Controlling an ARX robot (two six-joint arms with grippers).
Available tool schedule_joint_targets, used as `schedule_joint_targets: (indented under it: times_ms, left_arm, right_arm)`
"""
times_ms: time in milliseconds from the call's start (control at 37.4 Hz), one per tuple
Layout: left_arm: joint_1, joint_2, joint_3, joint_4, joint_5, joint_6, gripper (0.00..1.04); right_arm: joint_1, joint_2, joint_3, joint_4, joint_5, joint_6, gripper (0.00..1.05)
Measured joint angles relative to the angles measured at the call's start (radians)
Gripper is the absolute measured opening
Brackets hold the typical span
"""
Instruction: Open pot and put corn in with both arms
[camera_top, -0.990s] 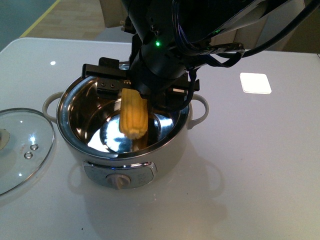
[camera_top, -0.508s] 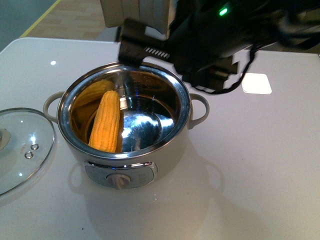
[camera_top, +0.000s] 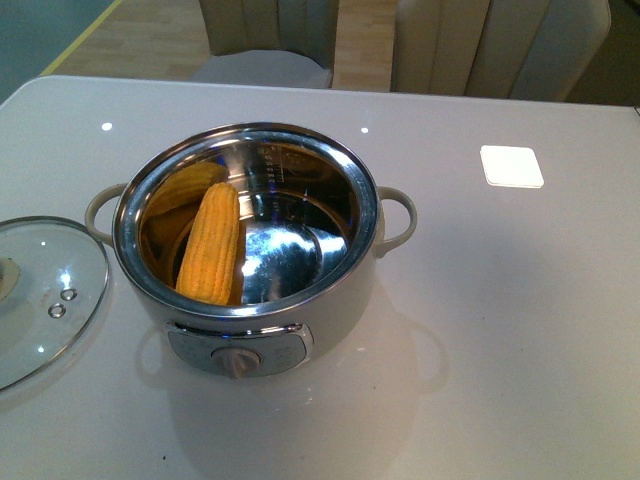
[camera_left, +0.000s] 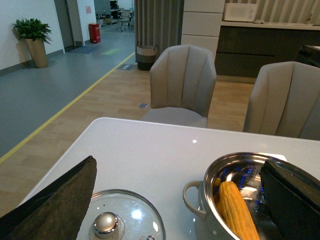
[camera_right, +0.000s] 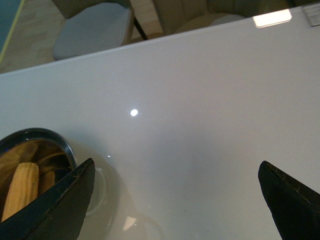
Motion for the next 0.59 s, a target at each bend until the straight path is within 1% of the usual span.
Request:
schedule_joint_targets:
  times_ms: [53, 80, 187, 214, 267, 321, 401, 481, 508, 588]
  left_arm:
    - [0.000, 0.000, 0.000, 0.000, 0.000, 0.000, 0.98]
    - [0.000, 0.000, 0.000, 0.000, 0.000, 0.000, 0.98]
    - [0.000, 0.000, 0.000, 0.000, 0.001, 0.000, 0.98]
    - [0.000, 0.000, 0.000, 0.000, 0.001, 0.000, 0.98]
    - [0.000, 0.000, 0.000, 0.000, 0.000, 0.000, 0.98]
    - [0.000, 0.000, 0.000, 0.000, 0.000, 0.000, 0.98]
    - [0.000, 0.000, 0.000, 0.000, 0.000, 0.000, 0.98]
    - [0.000, 0.000, 0.000, 0.000, 0.000, 0.000, 0.98]
    - [0.000, 0.000, 0.000, 0.000, 0.000, 0.000, 0.98]
    - [0.000, 0.000, 0.000, 0.000, 0.000, 0.000, 0.98]
  right_arm:
    - [-0.017, -0.060, -0.031, -0.006, 0.003, -0.008, 0.96]
    - [-0.023, -0.068, -0.051, 0.041, 0.015, -0.039, 0.94]
    - [-0.038, -0.094, -0.181, 0.389, 0.003, -0.172, 0.80]
    - [-0.044, -0.101, -0.229, 0.491, -0.003, -0.208, 0.75]
    - [-0.053, -0.114, -0.283, 0.591, -0.013, -0.248, 0.68]
    - [-0.066, -0.141, -0.328, 0.656, -0.023, -0.280, 0.59]
    - [-0.091, -0.218, -0.391, 0.675, -0.047, -0.316, 0.40]
    - [-0.103, -0.250, -0.423, 0.673, -0.057, -0.321, 0.30]
    - [-0.111, -0.270, -0.444, 0.667, -0.062, -0.324, 0.22]
    - [-0.121, -0.303, -0.470, 0.656, -0.074, -0.330, 0.12]
